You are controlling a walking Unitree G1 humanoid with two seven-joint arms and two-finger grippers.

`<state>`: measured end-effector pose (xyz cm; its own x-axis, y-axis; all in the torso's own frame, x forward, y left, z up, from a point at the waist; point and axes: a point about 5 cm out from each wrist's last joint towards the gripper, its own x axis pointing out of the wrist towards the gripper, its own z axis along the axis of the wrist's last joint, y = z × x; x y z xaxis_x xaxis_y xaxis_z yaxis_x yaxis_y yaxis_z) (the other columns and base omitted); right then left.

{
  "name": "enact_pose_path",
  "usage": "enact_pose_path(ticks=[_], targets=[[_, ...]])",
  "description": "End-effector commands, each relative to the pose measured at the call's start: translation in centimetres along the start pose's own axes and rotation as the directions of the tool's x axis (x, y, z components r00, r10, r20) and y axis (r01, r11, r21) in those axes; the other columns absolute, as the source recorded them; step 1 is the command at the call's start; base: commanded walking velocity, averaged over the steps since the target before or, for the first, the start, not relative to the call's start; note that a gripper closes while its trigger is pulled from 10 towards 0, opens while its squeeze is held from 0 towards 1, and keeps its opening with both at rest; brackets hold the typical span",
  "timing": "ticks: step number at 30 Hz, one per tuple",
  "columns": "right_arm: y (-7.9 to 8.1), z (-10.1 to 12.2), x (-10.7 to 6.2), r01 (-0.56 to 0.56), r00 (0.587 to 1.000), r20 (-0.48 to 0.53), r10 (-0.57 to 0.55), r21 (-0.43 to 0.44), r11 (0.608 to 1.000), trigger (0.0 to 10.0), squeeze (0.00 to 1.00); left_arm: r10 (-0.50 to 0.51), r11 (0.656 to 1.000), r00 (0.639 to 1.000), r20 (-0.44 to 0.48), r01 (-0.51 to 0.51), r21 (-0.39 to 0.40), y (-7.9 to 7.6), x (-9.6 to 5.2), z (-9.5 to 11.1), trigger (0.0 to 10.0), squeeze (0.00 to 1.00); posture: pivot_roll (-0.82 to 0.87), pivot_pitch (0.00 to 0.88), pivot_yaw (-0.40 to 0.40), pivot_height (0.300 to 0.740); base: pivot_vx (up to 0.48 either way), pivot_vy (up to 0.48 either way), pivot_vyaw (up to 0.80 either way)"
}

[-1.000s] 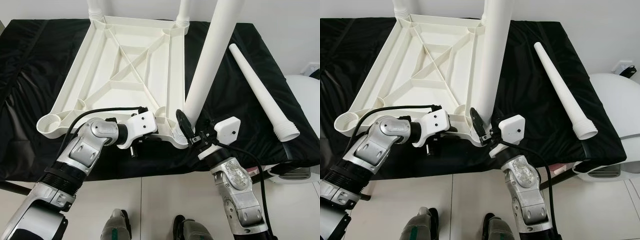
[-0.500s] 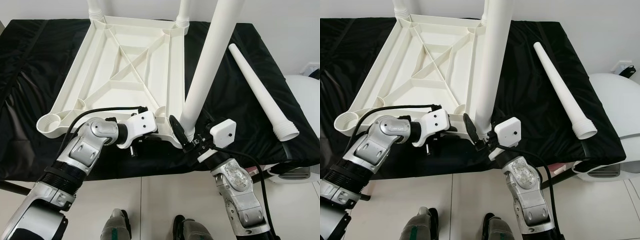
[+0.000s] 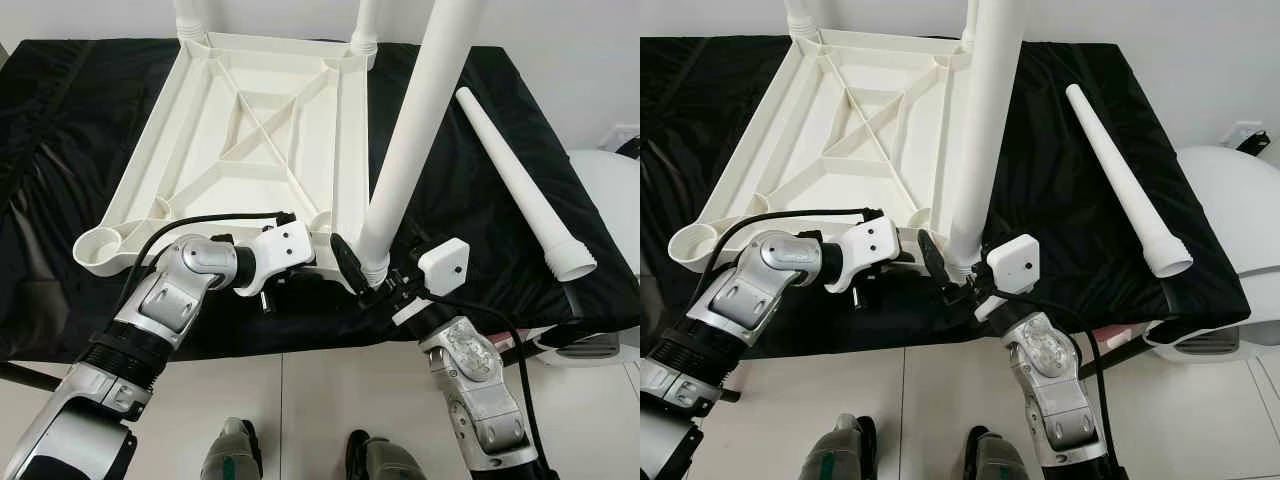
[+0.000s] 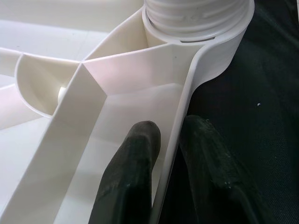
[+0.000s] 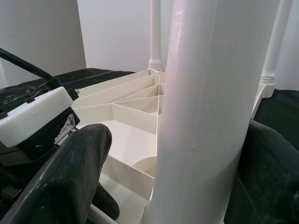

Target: Building children table

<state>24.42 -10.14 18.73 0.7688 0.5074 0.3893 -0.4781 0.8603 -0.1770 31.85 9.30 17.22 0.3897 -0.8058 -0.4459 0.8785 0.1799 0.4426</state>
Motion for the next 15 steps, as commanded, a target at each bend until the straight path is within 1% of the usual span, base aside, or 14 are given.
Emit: enact_pose_path(ticks=[1, 2, 3, 7, 8, 10, 12, 15], targets=[[0.65, -0.39, -0.16, -0.038, 0.999, -0.013, 0.039, 0.03, 0.999, 10.0, 0.0, 0.042, 0.998, 0.999, 0.021, -0.042, 0.037, 0.71, -0.12, 0.89, 10.0, 0.0, 0.09, 0.19, 0.006, 0.74, 0.0, 0.0, 0.0], [0.65, -0.39, -0.16, -0.038, 0.999, -0.013, 0.039, 0.03, 0.999, 10.0, 0.0, 0.042, 0.998, 0.999, 0.021, -0.042, 0.037, 0.71, -0.12, 0.89, 10.0, 0.0, 0.09, 0.19, 0.006, 0.74, 0.0, 0.0, 0.0], [0.58, -0.43, -0.17, -0.037, 0.999, -0.012, 0.038, 0.046, 0.998, 10.0, 1.0, 0.042, 0.998, 0.999, 0.022, -0.042, 0.037, 0.71, -0.13, 0.89, 10.0, 0.0, 0.09, 0.19, 0.006, 0.74, 0.0, 0.0, 0.0], [0.39, -0.47, -0.16, -0.016, 1.0, -0.015, 0.016, 0.043, 0.999, 10.0, 1.0, 0.042, 0.998, 0.999, 0.022, -0.043, 0.037, 0.69, -0.14, 0.9, 10.0, 0.0, 0.09, 0.19, 0.006, 0.74, 0.0, 0.0, 0.0], [0.26, -0.46, -0.12, -0.003, 1.0, -0.015, 0.004, 0.035, 0.999, 10.0, 0.0, 0.042, 0.998, 0.999, 0.023, -0.043, 0.037, 0.7, -0.13, 0.91, 10.0, 0.0, 0.09, 0.191, 0.006, 0.74, 0.0, 0.0, 0.0], [0.18, -0.44, -0.09, 0.007, 1.0, -0.012, -0.006, 0.032, 0.999, 10.0, 0.0, 0.042, 0.998, 0.999, 0.023, -0.043, 0.037, 0.69, -0.13, 0.91, 10.0, 0.0, 0.09, 0.19, 0.007, 0.74, 0.0, 0.0, 0.0], [-0.16, -0.47, 0.01, 0.05, 0.999, -0.011, -0.05, 0.031, 0.998, 10.0, 0.0, 0.041, 0.998, 0.999, 0.023, -0.041, 0.036, 0.66, -0.12, 0.91, 10.0, 0.0, 0.09, 0.191, 0.006, 0.74, 0.0, 0.0, 0.0], [-0.21, -0.52, 0.02, 0.059, 0.998, -0.014, -0.059, 0.026, 0.998, 10.0, 0.0, 0.04, 0.999, 0.999, 0.023, -0.041, 0.036, 0.66, -0.12, 0.89, 10.0, 0.0, 0.09, 0.192, 0.007, 0.74, 0.0, 0.0, 0.0]])
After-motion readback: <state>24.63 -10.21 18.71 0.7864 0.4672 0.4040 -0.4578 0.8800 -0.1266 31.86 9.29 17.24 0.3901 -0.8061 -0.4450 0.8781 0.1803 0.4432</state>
